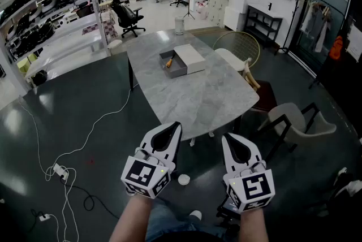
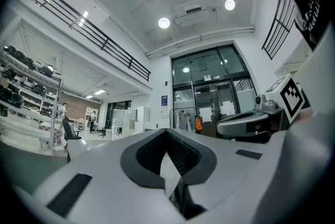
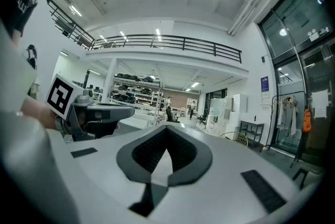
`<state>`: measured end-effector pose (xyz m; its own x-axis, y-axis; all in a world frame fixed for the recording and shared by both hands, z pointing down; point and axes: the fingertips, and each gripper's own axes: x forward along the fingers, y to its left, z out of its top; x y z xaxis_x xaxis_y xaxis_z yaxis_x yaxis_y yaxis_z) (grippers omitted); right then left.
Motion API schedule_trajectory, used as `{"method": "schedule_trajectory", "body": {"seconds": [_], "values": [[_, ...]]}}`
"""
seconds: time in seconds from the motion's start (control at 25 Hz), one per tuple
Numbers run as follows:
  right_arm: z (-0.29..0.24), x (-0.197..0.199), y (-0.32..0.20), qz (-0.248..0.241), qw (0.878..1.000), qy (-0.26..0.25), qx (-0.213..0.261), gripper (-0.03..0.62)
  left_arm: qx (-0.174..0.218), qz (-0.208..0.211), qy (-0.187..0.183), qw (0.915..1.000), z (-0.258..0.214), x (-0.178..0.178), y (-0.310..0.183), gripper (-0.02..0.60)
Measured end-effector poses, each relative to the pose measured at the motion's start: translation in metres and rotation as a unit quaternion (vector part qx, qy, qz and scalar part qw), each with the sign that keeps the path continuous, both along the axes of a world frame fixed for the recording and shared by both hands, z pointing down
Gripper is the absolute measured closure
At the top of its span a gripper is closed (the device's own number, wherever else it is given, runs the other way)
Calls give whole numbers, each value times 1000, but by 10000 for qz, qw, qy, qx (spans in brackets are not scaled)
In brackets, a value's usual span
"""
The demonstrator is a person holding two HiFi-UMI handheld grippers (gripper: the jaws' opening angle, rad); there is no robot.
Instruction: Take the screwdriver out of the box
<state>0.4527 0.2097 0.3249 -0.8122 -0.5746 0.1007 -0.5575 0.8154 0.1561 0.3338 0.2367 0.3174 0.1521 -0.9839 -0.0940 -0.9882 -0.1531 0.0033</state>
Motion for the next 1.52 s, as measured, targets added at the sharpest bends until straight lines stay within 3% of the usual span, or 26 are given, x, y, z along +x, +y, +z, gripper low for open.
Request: {"method": "schedule_trajectory", "body": {"seconds": [0.44,0.64,1.24,1.52], "values": [[2,-40,-8,181,9997,-93,-96,569,33,106,-36,9999,-4,-42,-5,569],[-6,-73,-7,8,9979,-533,-358,568,89,55,49,9999,-9,-81,-10,569],[10,-196,-37,303,9990,-130,-315,568,-27,227,249,9994,8,-211,-49,569],[8,-250,-56,842,9959,-52,-330,568,-84,677,329,9971,6,-268,-68,569]]}}
